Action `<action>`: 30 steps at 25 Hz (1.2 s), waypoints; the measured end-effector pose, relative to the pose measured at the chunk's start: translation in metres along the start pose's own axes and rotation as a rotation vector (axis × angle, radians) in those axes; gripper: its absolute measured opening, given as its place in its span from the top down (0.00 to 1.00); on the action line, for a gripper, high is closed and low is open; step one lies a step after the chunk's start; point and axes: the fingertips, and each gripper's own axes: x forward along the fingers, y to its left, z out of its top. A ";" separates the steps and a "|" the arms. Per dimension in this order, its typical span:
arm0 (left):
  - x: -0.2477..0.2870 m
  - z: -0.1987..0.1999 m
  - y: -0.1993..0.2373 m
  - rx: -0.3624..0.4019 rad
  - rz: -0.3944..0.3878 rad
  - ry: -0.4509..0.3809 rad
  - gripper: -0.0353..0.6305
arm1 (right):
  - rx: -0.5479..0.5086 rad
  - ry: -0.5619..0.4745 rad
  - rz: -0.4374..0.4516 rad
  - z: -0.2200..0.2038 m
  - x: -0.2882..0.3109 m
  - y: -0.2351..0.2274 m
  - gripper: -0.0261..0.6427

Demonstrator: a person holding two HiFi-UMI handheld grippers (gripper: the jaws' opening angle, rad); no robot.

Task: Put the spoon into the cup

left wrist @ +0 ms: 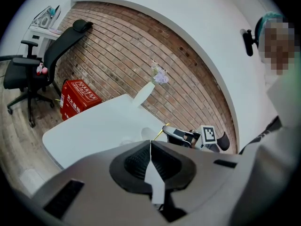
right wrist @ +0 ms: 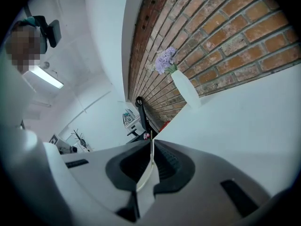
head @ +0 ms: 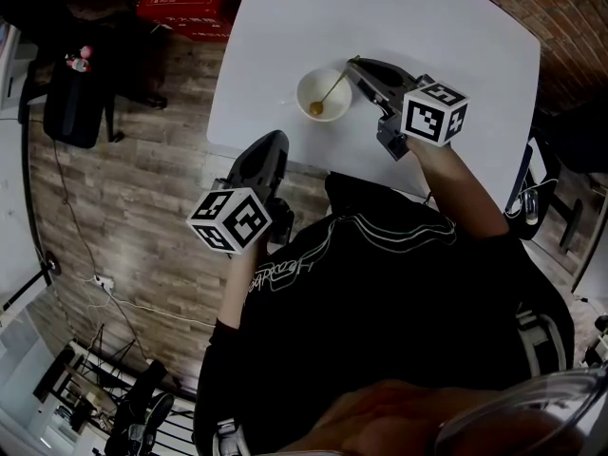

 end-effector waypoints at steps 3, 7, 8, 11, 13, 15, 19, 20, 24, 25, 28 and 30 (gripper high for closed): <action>-0.004 0.000 0.000 0.004 -0.004 -0.003 0.94 | 0.011 -0.008 -0.019 0.001 0.000 0.000 0.96; -0.013 -0.001 -0.005 0.011 -0.010 -0.016 0.94 | -0.012 -0.033 -0.064 0.006 -0.011 0.000 0.93; -0.015 -0.001 -0.008 0.016 -0.013 -0.019 0.94 | -0.007 -0.046 -0.070 0.009 -0.017 0.001 0.90; -0.023 -0.004 -0.021 0.035 -0.027 -0.025 0.94 | 0.056 -0.097 -0.049 0.015 -0.038 0.010 0.87; -0.029 -0.008 -0.030 0.049 -0.040 -0.026 0.94 | 0.096 -0.139 -0.024 0.019 -0.054 0.021 0.87; -0.037 -0.012 -0.041 0.061 -0.053 -0.030 0.94 | 0.102 -0.177 0.000 0.022 -0.070 0.035 0.87; -0.053 -0.020 -0.062 0.085 -0.071 -0.038 0.94 | 0.071 -0.211 0.049 0.021 -0.100 0.071 0.92; -0.057 -0.022 -0.067 0.091 -0.076 -0.040 0.94 | 0.057 -0.212 0.057 0.019 -0.106 0.081 0.92; -0.075 -0.033 -0.091 0.125 -0.106 -0.052 0.94 | 0.002 -0.223 0.112 0.005 -0.131 0.117 0.95; -0.079 -0.034 -0.098 0.137 -0.116 -0.058 0.94 | -0.013 -0.223 0.128 0.001 -0.137 0.126 0.96; -0.091 -0.038 -0.119 0.162 -0.146 -0.076 0.94 | -0.069 -0.205 0.175 -0.013 -0.153 0.152 0.96; -0.099 -0.042 -0.131 0.170 -0.165 -0.084 0.94 | -0.093 -0.184 0.210 -0.024 -0.162 0.170 0.96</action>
